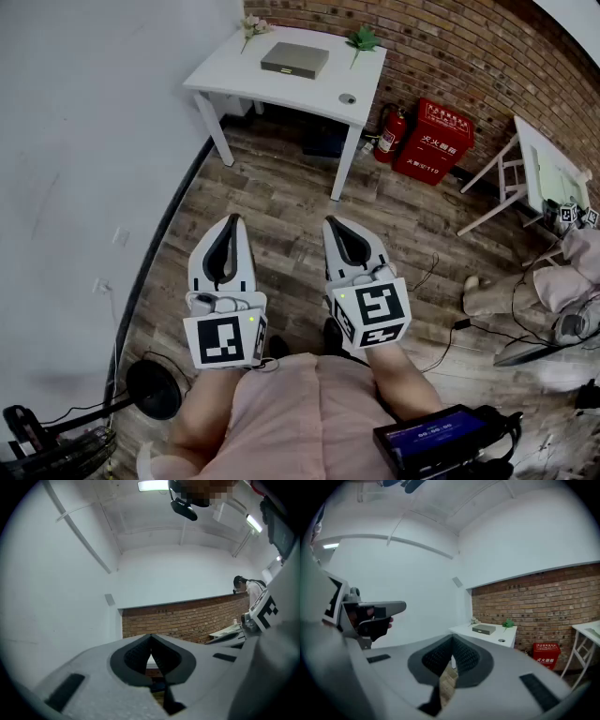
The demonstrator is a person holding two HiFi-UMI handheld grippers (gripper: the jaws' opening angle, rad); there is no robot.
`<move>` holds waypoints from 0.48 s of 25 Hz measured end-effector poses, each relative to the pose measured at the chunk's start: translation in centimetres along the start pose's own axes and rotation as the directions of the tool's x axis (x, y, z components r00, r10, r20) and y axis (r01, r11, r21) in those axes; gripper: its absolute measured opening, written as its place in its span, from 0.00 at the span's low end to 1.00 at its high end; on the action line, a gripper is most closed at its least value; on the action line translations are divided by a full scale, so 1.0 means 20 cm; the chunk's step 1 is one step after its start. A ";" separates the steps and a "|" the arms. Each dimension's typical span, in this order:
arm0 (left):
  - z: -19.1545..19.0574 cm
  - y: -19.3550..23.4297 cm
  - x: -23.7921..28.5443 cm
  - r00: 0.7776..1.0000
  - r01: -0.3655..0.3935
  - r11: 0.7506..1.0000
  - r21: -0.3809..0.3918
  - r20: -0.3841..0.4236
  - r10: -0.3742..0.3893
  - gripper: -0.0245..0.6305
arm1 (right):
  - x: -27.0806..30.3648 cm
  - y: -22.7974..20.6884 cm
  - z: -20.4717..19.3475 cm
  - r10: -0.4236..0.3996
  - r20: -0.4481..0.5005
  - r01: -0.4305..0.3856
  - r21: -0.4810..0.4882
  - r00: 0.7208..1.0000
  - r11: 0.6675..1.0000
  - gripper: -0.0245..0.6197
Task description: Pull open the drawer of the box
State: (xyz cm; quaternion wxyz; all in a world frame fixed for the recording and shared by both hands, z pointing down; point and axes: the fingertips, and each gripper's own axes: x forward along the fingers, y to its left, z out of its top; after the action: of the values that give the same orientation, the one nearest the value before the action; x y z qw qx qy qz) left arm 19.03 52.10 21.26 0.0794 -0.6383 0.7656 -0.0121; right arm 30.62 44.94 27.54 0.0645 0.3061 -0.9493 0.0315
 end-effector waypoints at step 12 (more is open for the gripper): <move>-0.04 -0.04 0.02 1.000 -0.018 1.000 -0.001 -0.025 0.018 0.04 | 0.00 -0.07 -0.03 0.007 0.014 -0.008 0.030 1.000 1.000 0.04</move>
State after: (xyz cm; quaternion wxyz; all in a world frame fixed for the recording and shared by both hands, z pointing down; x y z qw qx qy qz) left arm 19.57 51.44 22.15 0.0693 -0.6311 0.7723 -0.0187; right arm 31.43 43.85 28.14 0.0531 0.3037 -0.9503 0.0437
